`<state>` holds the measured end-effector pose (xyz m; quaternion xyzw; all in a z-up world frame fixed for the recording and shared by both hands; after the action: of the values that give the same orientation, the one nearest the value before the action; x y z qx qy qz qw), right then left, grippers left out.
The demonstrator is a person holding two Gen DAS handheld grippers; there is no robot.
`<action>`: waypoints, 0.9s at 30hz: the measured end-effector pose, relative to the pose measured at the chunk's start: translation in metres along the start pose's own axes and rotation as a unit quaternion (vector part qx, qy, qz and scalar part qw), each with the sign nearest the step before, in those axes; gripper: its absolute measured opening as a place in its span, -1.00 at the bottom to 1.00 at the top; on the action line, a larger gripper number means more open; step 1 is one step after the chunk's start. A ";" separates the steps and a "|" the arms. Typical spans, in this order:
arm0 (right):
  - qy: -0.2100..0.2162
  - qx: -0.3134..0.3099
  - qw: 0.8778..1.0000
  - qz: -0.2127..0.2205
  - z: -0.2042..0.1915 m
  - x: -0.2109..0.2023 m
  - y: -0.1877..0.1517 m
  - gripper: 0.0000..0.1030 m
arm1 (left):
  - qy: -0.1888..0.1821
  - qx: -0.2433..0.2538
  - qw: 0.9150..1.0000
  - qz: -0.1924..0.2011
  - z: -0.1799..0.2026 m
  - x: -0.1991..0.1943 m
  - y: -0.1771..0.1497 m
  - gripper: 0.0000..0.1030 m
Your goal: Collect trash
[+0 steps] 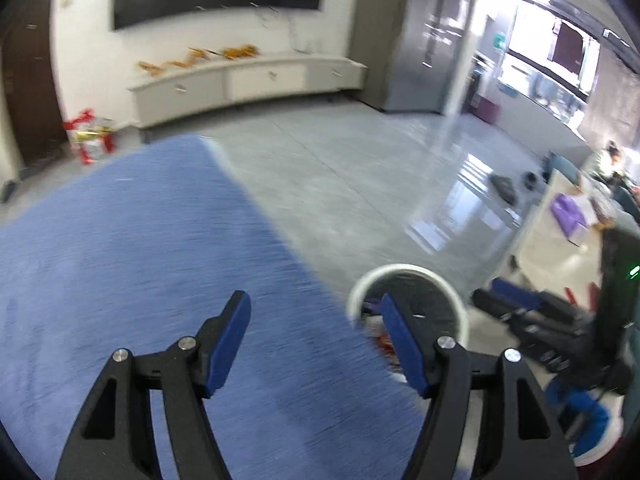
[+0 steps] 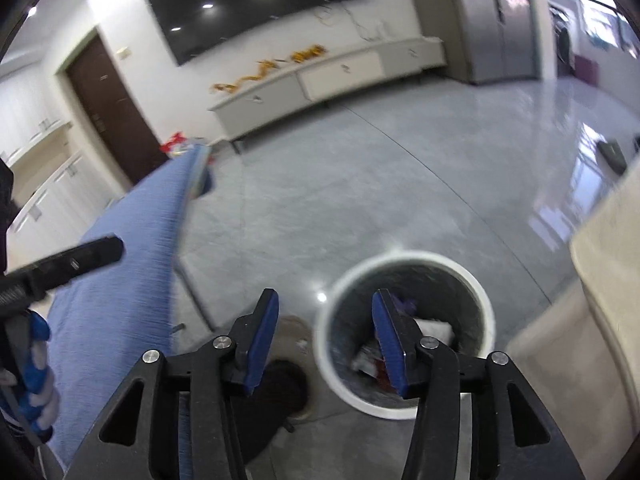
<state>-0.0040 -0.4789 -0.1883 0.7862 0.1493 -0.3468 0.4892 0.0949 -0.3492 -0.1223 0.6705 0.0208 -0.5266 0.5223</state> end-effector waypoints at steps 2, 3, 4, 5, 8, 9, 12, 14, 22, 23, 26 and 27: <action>0.016 -0.021 1.000 0.008 -0.028 -0.005 0.008 0.02 | 0.032 -0.014 0.999 0.020 -0.031 -0.024 -0.004 0.29; 0.027 -0.035 0.999 0.012 -0.047 -0.007 0.012 0.06 | 0.044 -0.020 0.998 0.028 -0.043 -0.033 -0.005 0.29; 0.036 -0.046 0.998 0.015 -0.063 -0.008 0.016 0.07 | 0.060 -0.028 0.997 0.038 -0.057 -0.045 -0.007 0.29; 0.044 -0.055 0.997 0.017 -0.075 -0.009 0.018 0.10 | 0.081 -0.038 0.995 0.050 -0.076 -0.059 -0.009 0.29; 0.071 -0.090 0.993 0.021 -0.123 -0.009 0.023 0.21 | 0.124 -0.062 0.988 0.072 -0.112 -0.089 -0.014 0.31; 0.079 -0.104 0.991 0.022 -0.141 -0.009 0.025 0.21 | 0.139 -0.072 0.984 0.079 -0.125 -0.100 -0.017 0.33; 0.099 -0.126 0.987 0.026 -0.176 -0.010 0.028 0.23 | 0.169 -0.095 0.976 0.097 -0.157 -0.124 -0.024 0.35; 0.108 -0.138 0.984 0.032 -0.199 -0.010 0.031 0.27 | 0.195 -0.111 0.968 0.113 -0.179 -0.142 -0.029 0.36; 0.097 -0.158 0.981 0.060 -0.254 -0.008 0.043 0.67 | 0.273 -0.151 0.935 0.170 -0.238 -0.198 -0.040 0.55; 0.091 -0.163 0.980 0.064 -0.259 -0.008 0.044 0.70 | 0.277 -0.155 0.932 0.174 -0.241 -0.202 -0.042 0.56; 0.074 -0.179 0.978 0.073 -0.268 -0.012 0.037 0.86 | 0.291 -0.168 0.923 0.185 -0.255 -0.213 -0.047 0.58; 0.069 -0.184 0.978 0.076 -0.269 -0.014 0.038 0.90 | 0.293 -0.170 0.922 0.187 -0.258 -0.216 -0.048 0.59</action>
<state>0.1154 -0.2604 -0.0780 0.7139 0.1837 -0.2198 0.6389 0.1473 -0.0281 -0.0233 0.6878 0.1364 -0.1874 0.6879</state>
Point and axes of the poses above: each gripper's, at about its wrist camera, not at the fingertips, and x roughly the way its jaws point, z to its right, y to its top, the point moved 10 cm from there along x, roughly the way its jaws point, and after that the axes turned 1 degree about -x, right-handed, at the moved point
